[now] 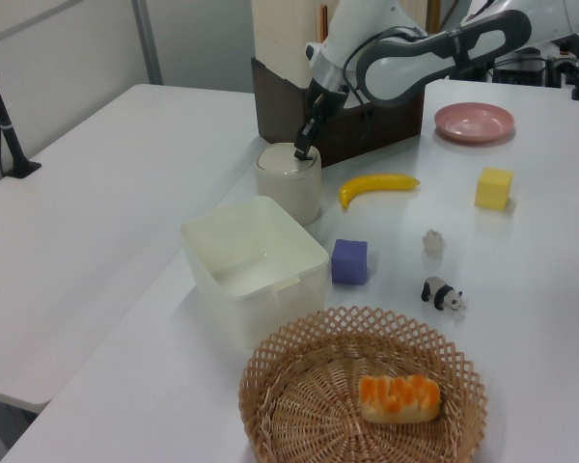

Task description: Open the trash can

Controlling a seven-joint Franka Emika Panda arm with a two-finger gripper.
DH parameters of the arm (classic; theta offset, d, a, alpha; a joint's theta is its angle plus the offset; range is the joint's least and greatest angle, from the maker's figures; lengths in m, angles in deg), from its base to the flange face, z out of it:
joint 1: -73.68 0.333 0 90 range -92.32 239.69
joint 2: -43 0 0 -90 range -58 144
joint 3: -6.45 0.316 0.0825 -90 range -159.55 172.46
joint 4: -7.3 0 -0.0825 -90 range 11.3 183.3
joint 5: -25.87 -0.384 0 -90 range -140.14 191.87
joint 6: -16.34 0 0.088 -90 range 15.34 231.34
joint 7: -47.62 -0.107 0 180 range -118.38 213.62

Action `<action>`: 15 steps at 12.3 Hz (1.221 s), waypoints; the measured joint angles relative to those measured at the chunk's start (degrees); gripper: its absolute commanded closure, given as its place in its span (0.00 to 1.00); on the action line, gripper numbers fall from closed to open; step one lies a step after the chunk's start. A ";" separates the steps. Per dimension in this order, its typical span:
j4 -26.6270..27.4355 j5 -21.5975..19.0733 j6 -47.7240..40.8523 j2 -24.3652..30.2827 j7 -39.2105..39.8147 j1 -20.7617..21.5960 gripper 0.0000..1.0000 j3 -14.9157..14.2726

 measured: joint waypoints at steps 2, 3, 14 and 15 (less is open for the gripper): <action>-0.54 0.00 -0.01 0.50 -0.07 -0.02 0.74 -0.44; -1.11 0.00 -1.01 1.88 -0.11 -0.01 0.69 -1.21; 9.63 0.32 -41.93 28.17 1.01 -0.42 0.00 -3.27; 11.12 0.33 -43.41 29.56 1.04 -0.59 0.00 -3.28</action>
